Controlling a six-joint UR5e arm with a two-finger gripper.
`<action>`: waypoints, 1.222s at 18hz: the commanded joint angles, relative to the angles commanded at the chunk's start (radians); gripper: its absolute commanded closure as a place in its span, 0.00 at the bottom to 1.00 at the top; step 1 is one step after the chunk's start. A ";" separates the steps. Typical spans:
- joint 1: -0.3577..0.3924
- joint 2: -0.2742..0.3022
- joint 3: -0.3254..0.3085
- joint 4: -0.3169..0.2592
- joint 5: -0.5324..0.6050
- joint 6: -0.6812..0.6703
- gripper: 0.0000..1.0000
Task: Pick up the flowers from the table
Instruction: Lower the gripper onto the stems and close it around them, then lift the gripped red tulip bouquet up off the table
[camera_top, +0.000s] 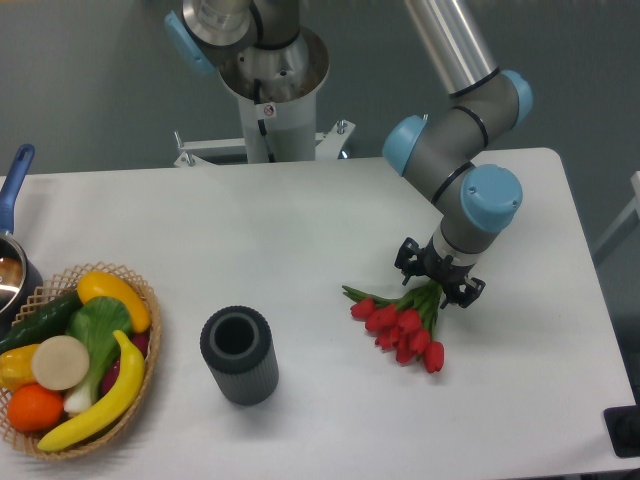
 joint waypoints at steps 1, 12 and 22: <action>0.000 0.002 0.000 -0.002 -0.002 0.002 0.50; 0.002 0.038 0.006 -0.008 -0.009 -0.005 0.63; -0.002 0.211 0.014 -0.008 -0.228 -0.109 0.63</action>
